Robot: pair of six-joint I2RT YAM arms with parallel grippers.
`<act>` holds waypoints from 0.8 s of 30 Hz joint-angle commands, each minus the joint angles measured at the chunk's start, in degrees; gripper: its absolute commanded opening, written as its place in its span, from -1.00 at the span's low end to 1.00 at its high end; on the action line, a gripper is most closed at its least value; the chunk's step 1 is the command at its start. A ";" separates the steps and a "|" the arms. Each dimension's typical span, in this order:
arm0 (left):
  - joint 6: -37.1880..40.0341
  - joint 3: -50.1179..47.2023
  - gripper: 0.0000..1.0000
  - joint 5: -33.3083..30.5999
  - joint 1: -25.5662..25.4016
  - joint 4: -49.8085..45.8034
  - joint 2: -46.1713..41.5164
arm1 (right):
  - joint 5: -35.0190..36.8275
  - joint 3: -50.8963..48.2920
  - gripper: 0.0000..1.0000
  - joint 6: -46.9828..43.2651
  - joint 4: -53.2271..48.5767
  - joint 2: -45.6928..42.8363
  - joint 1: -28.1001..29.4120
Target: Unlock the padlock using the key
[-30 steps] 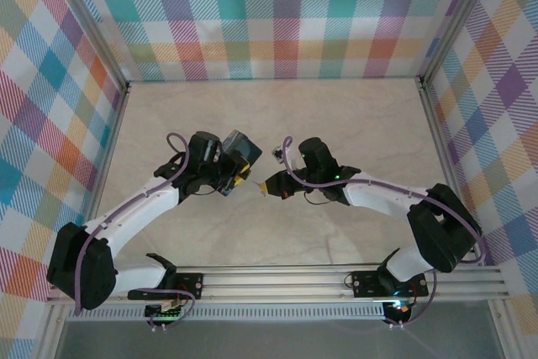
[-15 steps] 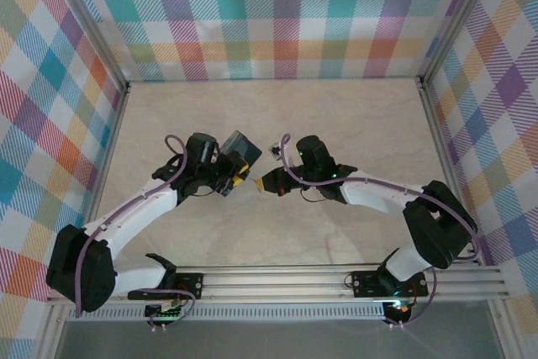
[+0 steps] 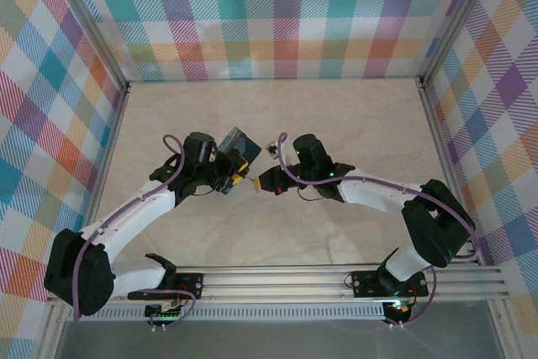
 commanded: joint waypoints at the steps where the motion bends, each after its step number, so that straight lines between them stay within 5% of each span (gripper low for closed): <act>1: 1.14 0.34 -0.68 0.24 0.65 0.77 -2.31 | 0.85 2.16 -1.00 -1.27 -0.96 0.47 0.11; 24: 1.16 -1.18 -0.71 -0.20 1.43 0.20 -3.96 | -0.09 3.75 -1.00 -0.89 -0.75 2.14 0.07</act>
